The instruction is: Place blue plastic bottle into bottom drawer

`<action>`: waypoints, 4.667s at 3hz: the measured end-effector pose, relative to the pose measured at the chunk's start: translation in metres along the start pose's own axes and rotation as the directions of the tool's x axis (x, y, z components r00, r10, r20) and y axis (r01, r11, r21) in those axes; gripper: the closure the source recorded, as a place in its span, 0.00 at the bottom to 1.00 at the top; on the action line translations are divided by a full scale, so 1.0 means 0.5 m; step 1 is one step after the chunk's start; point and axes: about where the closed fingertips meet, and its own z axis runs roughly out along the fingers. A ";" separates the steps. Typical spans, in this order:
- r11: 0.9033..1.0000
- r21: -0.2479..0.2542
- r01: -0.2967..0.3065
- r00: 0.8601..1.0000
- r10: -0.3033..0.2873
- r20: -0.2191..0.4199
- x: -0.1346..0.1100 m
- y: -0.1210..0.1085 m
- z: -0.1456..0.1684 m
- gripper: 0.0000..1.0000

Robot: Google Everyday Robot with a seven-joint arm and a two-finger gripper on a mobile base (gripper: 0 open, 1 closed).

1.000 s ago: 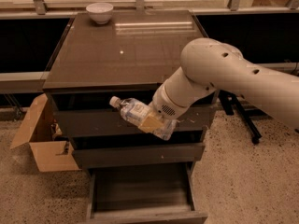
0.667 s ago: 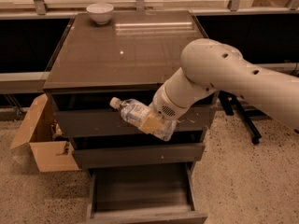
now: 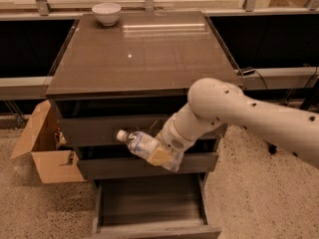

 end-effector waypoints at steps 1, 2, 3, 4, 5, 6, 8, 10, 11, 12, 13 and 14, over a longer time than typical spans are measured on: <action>0.998 -0.060 0.008 1.000 -0.008 0.002 0.057 0.019 0.091 1.00; 0.994 -0.107 -0.016 1.000 0.015 -0.011 0.114 0.037 0.176 1.00; 0.981 -0.180 -0.068 0.998 0.064 -0.025 0.182 0.054 0.266 1.00; 0.981 -0.180 -0.068 0.998 0.064 -0.025 0.182 0.054 0.267 1.00; 0.984 -0.164 -0.065 0.997 0.069 0.019 0.247 0.032 0.322 1.00; 0.989 -0.139 -0.057 0.997 0.063 0.041 0.301 0.010 0.374 1.00; 0.984 -0.134 -0.114 0.992 0.121 0.047 0.423 -0.042 0.505 1.00; 0.968 -0.155 -0.196 0.978 0.205 0.045 0.496 -0.070 0.580 1.00; 0.967 -0.131 -0.217 0.971 0.227 0.072 0.528 -0.097 0.597 1.00; 0.965 -0.097 -0.242 0.963 0.252 0.101 0.574 -0.135 0.621 1.00; 0.959 -0.082 -0.271 0.952 0.279 0.125 0.616 -0.173 0.651 1.00; 0.946 -0.093 -0.310 0.938 0.321 0.132 0.649 -0.203 0.688 0.84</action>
Offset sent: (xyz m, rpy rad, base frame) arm -0.0417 0.0062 -0.1685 0.0232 0.1673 0.0458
